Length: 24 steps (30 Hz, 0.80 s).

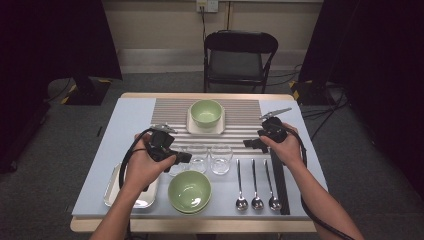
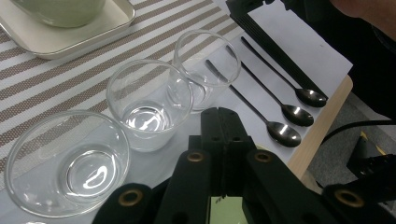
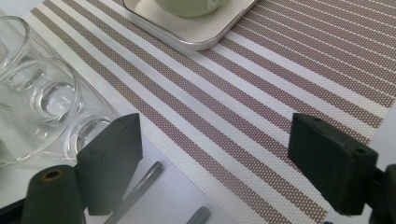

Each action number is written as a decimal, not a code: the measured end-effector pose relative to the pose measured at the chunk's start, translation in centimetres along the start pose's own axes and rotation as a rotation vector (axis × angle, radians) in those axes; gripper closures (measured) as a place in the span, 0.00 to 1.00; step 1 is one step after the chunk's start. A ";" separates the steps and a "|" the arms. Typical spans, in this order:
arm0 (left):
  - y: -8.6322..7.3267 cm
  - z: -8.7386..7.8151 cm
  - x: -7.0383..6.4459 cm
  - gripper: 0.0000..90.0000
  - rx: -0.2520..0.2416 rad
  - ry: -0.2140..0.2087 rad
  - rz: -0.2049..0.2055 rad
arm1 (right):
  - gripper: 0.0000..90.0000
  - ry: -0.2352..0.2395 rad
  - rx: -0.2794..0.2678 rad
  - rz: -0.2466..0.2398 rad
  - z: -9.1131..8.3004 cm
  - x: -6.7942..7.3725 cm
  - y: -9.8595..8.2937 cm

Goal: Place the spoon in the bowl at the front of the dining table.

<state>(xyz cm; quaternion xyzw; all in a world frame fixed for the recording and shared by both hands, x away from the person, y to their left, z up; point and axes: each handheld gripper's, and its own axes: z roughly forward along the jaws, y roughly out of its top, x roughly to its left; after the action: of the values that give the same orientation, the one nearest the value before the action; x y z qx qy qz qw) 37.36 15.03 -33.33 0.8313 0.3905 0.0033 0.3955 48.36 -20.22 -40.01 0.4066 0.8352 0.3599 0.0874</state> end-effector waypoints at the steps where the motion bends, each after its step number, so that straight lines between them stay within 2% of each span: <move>1: 0.1 0.1 -0.1 1.00 0.010 -0.003 0.006 | 0.19 0.003 0.002 0.003 0.0 0.0 -0.1; 11: 0.5 1.5 -0.9 1.00 0.024 -0.033 0.019 | 0.19 0.003 -0.014 -0.005 0.0 0.0 -0.4; 24: 0.8 2.4 -1.9 1.00 0.037 -0.052 0.038 | 0.19 0.006 -0.010 -0.004 -0.3 0.1 -0.9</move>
<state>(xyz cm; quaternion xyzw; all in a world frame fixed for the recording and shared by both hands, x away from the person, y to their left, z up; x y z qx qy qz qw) 37.33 11.92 -33.94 0.8455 0.3643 -0.0179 0.3901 47.58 -20.65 -40.42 0.4035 0.8345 0.3649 0.0877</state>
